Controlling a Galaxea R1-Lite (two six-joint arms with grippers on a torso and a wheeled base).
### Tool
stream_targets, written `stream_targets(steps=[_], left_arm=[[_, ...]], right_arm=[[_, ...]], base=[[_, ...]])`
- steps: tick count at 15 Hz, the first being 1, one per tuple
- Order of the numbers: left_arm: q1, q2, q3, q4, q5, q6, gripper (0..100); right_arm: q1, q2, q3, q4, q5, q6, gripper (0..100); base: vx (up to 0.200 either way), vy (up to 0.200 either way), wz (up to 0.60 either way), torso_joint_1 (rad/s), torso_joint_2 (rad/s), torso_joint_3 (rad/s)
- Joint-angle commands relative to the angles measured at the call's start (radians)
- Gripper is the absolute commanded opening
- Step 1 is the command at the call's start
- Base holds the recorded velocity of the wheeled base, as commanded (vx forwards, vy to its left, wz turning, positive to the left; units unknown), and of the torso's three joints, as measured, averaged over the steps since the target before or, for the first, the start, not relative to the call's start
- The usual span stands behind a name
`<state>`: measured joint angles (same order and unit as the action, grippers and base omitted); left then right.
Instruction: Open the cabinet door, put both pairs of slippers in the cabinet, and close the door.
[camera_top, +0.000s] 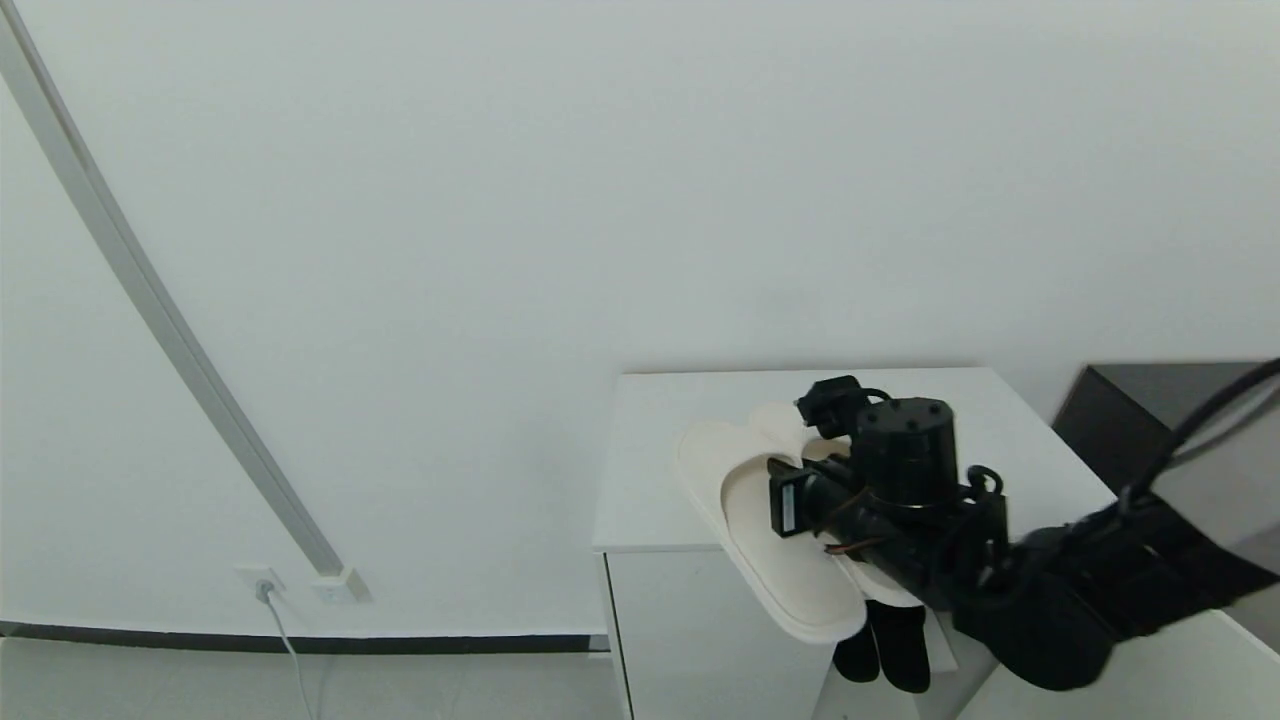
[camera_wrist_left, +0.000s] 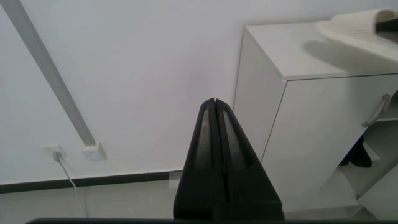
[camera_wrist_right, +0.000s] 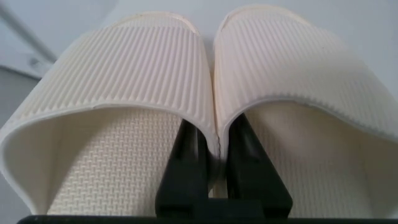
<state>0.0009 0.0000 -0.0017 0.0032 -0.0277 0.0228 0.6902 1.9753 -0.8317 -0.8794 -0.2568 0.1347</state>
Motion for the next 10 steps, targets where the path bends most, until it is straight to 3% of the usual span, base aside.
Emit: stream_targets(steps=[1, 7, 10], left_arm=[[0.001, 0.000, 0.000, 0.000, 0.000, 0.000, 0], [0.001, 0.000, 0.000, 0.000, 0.000, 0.000, 0], [0.001, 0.000, 0.000, 0.000, 0.000, -0.001, 0]], right_arm=[[0.038, -0.254, 0.175, -0.021, 0.083, -0.006, 0], [0.081, -0.270, 0.204, -0.009, 0.083, 0.000, 0], [0.083, -0.266, 0.207, -0.009, 0.083, 0.000, 0]], base=[[0.000, 0.000, 0.00, 0.000, 0.00, 0.000], [0.000, 0.000, 0.00, 0.000, 0.00, 0.000], [-0.200, 0.000, 0.00, 0.012, 0.00, -0.001]])
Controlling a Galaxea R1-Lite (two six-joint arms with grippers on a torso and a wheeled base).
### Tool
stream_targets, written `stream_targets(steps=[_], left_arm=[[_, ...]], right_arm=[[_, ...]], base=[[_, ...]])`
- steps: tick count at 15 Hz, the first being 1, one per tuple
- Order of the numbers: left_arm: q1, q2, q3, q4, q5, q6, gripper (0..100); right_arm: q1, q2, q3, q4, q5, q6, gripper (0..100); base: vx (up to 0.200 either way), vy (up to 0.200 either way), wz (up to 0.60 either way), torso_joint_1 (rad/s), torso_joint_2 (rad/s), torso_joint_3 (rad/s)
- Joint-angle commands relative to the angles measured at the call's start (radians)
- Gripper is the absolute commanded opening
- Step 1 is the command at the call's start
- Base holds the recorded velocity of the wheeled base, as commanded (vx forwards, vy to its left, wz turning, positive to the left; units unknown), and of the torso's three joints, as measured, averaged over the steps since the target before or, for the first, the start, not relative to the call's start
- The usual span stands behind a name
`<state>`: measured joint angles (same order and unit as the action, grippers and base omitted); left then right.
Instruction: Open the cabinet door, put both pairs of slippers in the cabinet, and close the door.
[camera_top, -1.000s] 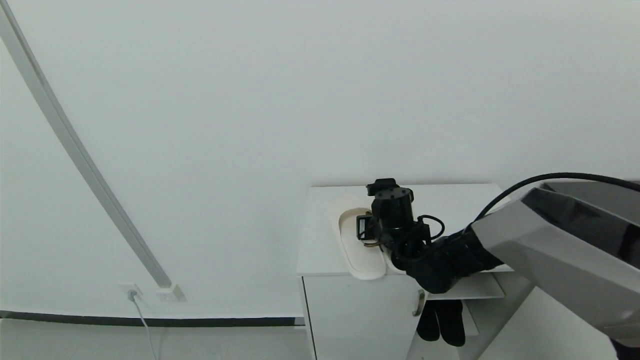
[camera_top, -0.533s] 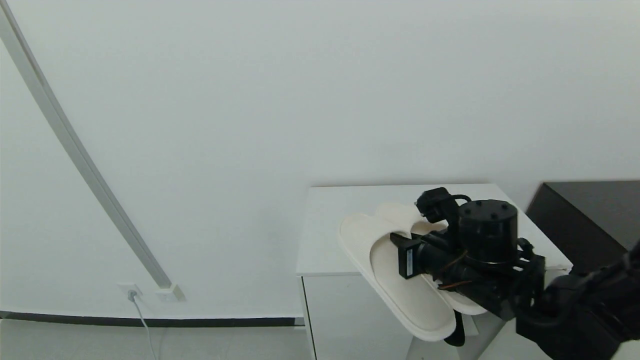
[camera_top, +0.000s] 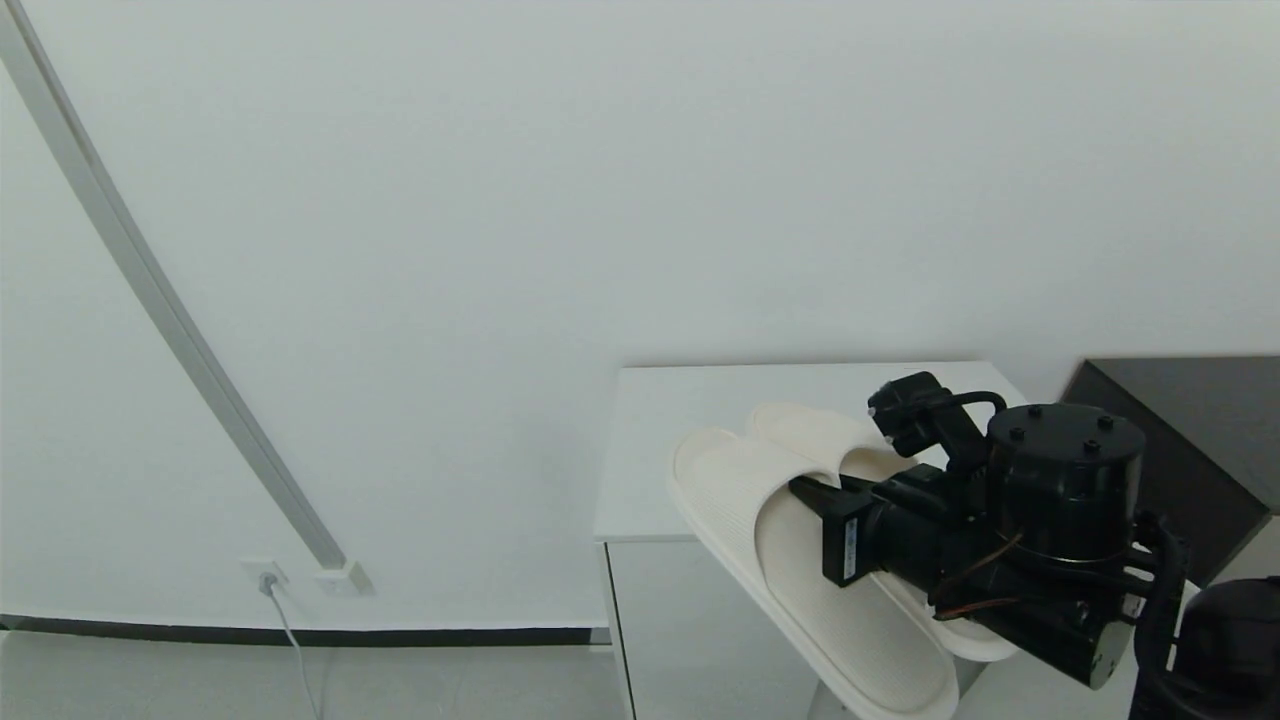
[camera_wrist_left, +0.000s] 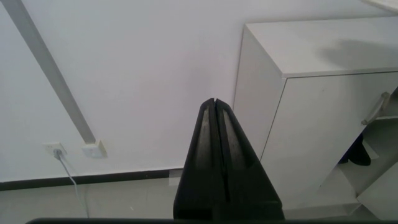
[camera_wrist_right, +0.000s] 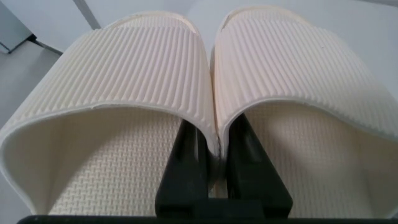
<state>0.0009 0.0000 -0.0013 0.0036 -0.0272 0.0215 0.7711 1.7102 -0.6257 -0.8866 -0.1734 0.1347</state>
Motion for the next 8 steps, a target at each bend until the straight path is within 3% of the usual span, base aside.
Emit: stream_targets(steps=[1, 6, 8], left_arm=[[0.001, 0.000, 0.000, -0.001, 0.000, 0.000, 0], [0.001, 0.002, 0.000, -0.001, 0.000, 0.000, 0], [0.001, 0.000, 0.000, -0.001, 0.001, -0.002, 0]], right_arm=[[0.007, -0.001, 0.006, -0.002, 0.000, 0.000, 0], [0.017, 0.003, 0.015, -0.003, -0.003, -0.001, 0], [0.020, 0.005, 0.021, -0.003, -0.003, -0.003, 0]], base=[[-0.200, 0.000, 0.00, -0.002, 0.01, 0.002], [-0.200, 0.000, 0.00, -0.003, 0.00, 0.006], [0.000, 0.000, 0.00, 0.000, 0.00, 0.000]])
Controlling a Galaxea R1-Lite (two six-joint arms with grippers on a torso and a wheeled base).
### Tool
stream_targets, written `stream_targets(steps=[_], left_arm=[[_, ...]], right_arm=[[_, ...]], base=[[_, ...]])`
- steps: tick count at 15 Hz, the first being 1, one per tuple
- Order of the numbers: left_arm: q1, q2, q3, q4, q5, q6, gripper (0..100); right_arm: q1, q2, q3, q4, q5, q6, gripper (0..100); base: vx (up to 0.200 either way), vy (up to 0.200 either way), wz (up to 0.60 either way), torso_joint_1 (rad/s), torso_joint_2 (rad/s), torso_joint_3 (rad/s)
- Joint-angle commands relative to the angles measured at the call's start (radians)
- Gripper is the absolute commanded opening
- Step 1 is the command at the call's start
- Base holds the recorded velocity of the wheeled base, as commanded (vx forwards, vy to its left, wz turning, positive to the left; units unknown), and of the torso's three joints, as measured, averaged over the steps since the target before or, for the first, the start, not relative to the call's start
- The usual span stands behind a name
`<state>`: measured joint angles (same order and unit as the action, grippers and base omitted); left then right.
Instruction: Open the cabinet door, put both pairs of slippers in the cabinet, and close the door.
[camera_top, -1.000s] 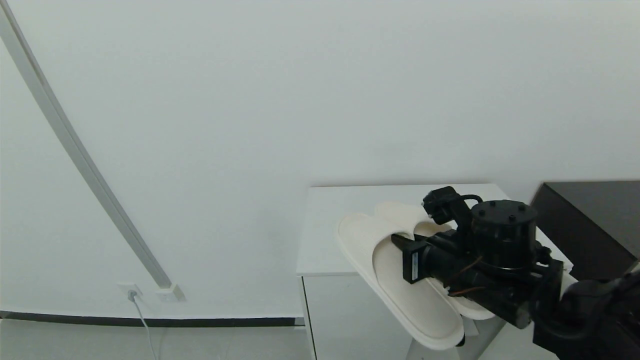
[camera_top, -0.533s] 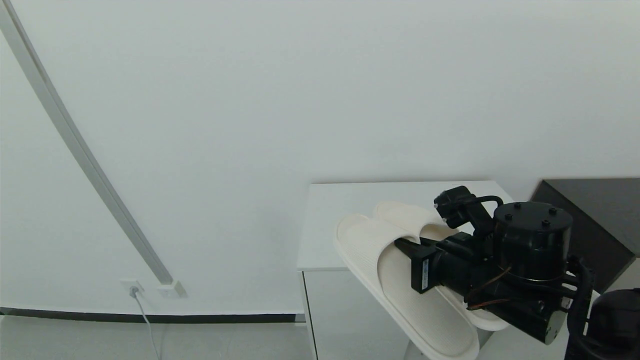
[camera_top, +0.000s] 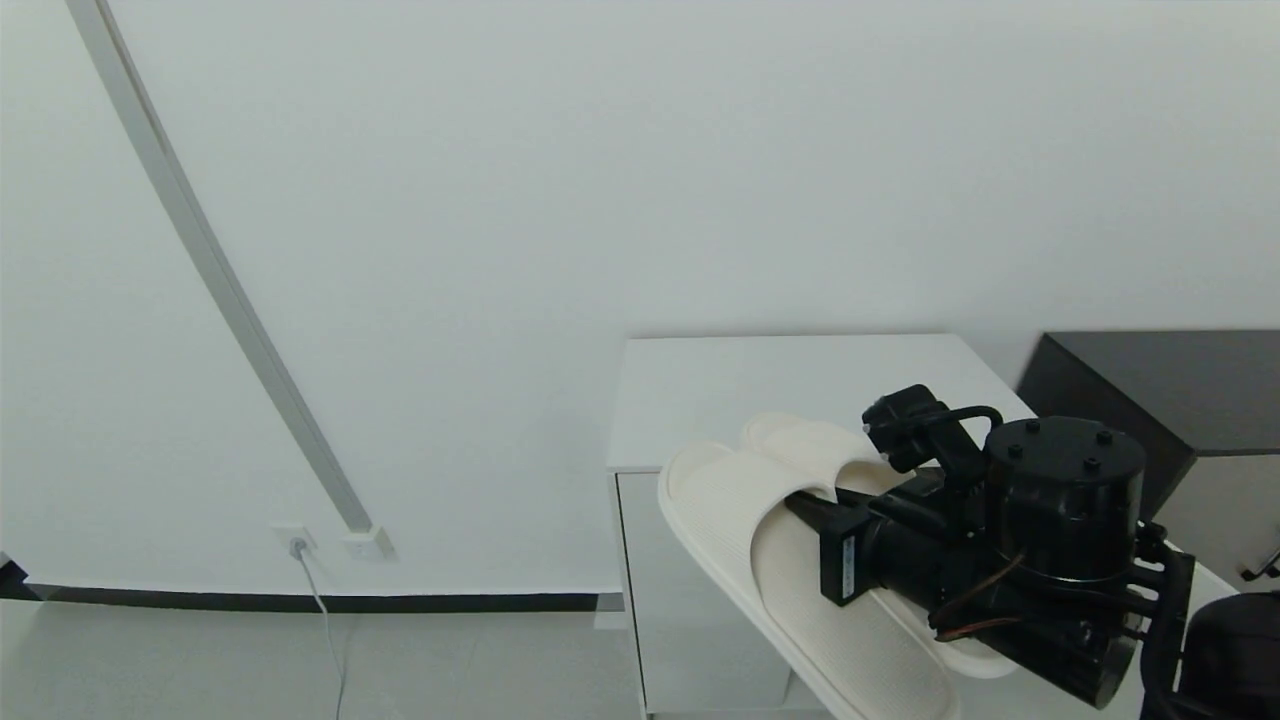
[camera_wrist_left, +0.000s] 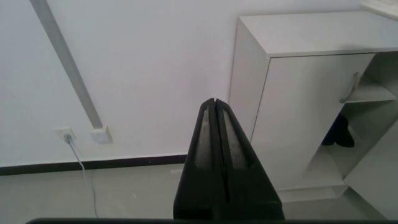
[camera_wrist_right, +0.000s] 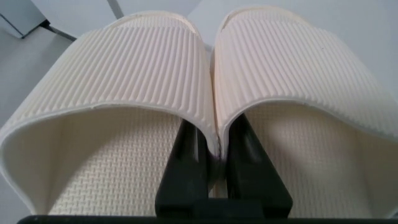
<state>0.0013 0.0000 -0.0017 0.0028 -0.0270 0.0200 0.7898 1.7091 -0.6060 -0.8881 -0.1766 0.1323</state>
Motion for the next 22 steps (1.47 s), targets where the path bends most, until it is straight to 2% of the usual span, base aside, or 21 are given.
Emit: stream_targets(steps=[1, 13, 22], left_arm=[[0.000, 0.000, 0.000, 0.000, 0.001, 0.000, 0], [0.000, 0.002, 0.000, 0.000, 0.001, 0.001, 0], [0.000, 0.000, 0.000, 0.000, 0.001, 0.001, 0]], right_arm=[[0.002, 0.006, 0.003, -0.002, 0.000, 0.000, 0], [0.014, 0.027, 0.008, -0.005, -0.001, -0.002, 0], [0.016, 0.027, 0.015, -0.005, -0.001, 0.000, 0]], base=[[0.000, 0.000, 0.00, 0.000, 0.00, 0.000], [0.000, 0.000, 0.00, 0.000, 0.00, 0.000], [0.000, -0.200, 0.00, 0.003, 0.00, 0.003]])
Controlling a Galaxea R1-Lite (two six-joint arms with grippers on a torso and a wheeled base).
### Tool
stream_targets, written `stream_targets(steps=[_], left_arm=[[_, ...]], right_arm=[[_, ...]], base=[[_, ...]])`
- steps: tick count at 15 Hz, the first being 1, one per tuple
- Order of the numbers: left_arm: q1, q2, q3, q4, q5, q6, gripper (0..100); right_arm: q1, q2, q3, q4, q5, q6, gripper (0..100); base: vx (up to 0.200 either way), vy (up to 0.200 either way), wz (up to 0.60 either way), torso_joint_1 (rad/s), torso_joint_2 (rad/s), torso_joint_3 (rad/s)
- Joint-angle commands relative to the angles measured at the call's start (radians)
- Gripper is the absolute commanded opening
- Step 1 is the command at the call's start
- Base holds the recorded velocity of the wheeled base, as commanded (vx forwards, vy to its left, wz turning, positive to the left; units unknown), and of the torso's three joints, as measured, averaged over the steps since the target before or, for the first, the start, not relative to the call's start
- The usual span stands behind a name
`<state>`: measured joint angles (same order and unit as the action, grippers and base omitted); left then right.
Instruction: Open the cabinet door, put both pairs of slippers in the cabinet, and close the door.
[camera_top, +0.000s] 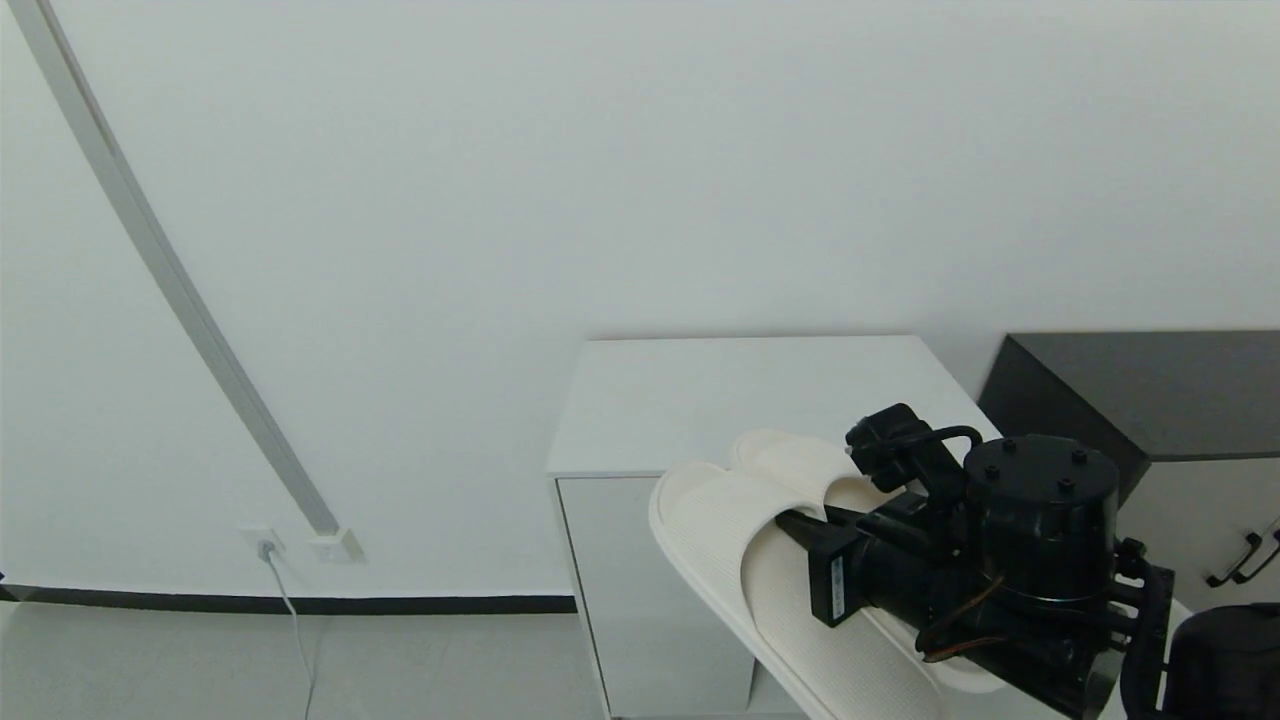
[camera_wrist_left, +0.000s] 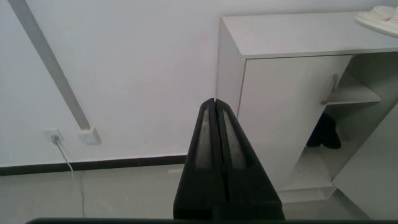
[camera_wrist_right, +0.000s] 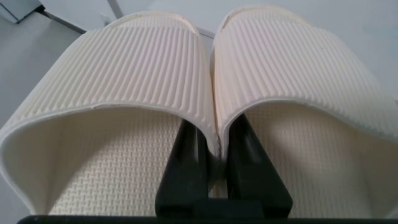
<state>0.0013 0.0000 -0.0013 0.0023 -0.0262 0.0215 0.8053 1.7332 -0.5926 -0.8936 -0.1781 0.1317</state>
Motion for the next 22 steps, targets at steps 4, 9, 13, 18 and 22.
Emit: stream_targets(steps=[4, 9, 13, 18, 22], left_arm=[[0.000, 0.002, 0.001, 0.001, 0.000, 0.000, 0], [0.000, 0.000, 0.000, 0.001, 0.000, 0.000, 0], [0.000, 0.002, 0.000, 0.001, 0.000, -0.002, 0], [0.000, 0.000, 0.000, 0.001, 0.000, -0.002, 0], [0.000, 0.000, 0.000, 0.001, 0.000, -0.003, 0]], right_arm=[[0.000, 0.005, 0.002, -0.001, 0.000, 0.000, 0], [-0.002, 0.012, 0.011, -0.001, 0.000, -0.003, 0], [-0.002, 0.025, 0.010, -0.002, 0.000, 0.000, 0], [-0.003, 0.039, 0.008, -0.004, 0.002, 0.005, 0], [-0.003, 0.039, 0.028, -0.027, 0.003, -0.004, 0]], base=[[0.000, -0.200, 0.00, 0.000, 0.00, 0.002], [0.000, -0.200, 0.00, 0.001, 0.00, 0.001], [0.000, -0.050, 0.00, 0.002, 0.00, 0.001], [0.000, 0.000, 0.00, 0.000, 0.00, 0.000], [0.000, 0.000, 0.00, 0.000, 0.00, 0.000]])
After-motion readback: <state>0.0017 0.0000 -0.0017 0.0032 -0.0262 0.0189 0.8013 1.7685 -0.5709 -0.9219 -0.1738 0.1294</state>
